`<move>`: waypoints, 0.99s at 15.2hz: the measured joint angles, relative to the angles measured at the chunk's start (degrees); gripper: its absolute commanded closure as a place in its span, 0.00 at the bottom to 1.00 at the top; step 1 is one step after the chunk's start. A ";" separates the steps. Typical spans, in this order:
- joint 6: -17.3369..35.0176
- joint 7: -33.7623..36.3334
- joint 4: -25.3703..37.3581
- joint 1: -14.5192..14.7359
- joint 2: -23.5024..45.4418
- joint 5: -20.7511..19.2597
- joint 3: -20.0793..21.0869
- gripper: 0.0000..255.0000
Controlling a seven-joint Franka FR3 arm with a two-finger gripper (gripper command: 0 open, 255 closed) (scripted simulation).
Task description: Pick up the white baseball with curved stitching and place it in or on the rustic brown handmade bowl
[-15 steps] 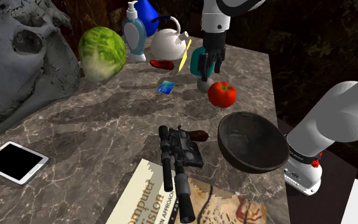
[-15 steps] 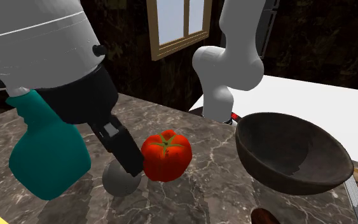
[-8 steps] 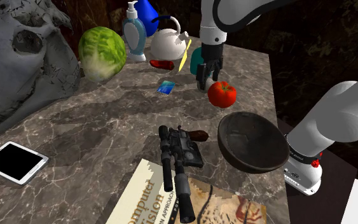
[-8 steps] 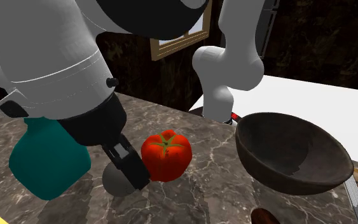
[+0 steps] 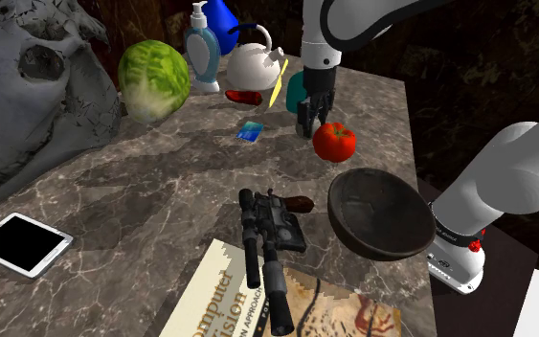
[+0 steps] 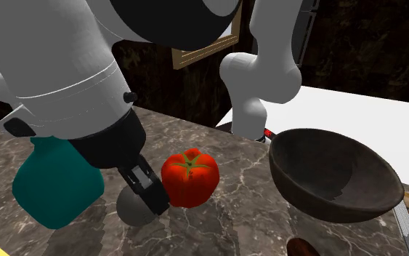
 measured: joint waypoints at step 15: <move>-3.87 0.05 2.29 -0.04 -1.61 0.04 -0.28 1.00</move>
